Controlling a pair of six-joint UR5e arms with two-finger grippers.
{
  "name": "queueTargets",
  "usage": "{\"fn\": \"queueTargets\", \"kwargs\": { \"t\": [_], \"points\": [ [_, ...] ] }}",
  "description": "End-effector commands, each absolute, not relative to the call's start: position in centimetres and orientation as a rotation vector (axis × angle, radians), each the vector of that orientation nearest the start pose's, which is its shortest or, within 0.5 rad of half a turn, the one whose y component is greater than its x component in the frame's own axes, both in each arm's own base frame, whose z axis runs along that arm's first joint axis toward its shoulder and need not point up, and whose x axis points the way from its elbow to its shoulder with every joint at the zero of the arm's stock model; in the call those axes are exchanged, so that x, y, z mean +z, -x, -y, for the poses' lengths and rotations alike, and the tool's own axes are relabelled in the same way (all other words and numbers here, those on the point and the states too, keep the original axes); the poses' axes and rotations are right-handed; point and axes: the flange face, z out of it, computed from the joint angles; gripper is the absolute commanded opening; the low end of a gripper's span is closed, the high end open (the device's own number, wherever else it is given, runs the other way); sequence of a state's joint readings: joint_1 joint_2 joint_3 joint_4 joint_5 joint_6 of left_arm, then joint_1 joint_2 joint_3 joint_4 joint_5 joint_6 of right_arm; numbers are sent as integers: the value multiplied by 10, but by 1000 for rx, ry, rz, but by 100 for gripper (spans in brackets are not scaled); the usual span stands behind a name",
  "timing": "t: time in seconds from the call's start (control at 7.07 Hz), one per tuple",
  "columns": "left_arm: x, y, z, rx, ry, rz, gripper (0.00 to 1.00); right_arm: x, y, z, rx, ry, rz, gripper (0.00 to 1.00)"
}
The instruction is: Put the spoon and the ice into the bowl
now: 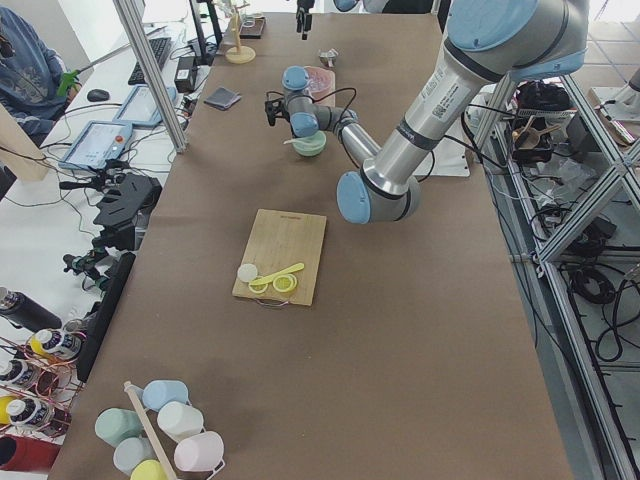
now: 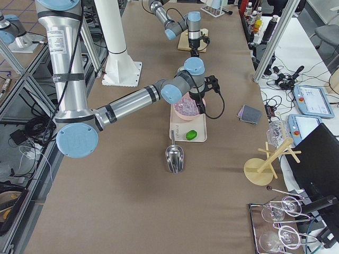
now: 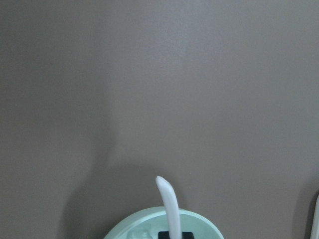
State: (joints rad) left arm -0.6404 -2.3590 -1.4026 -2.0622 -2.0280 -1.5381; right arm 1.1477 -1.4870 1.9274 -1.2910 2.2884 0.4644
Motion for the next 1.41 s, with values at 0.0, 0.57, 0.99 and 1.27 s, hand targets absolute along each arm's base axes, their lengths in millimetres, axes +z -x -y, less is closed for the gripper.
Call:
{"fn": "queueTargets", "kwargs": {
  "t": [0.0,0.57,0.99,1.27],
  "points": [
    [196,-533,524,-247,-2,-1152,98,412,139,494,-209,-326,922,100],
    [331,-286,529,52,-174,-1009,98,508,65,511,-290,-338,819,100],
    [487,-87,477,308,-301,-828,98,568,3,517,-281,-322,832,100],
    [594,19,439,394,-319,-726,98,590,-12,505,-245,-307,808,100]
  ]
}}
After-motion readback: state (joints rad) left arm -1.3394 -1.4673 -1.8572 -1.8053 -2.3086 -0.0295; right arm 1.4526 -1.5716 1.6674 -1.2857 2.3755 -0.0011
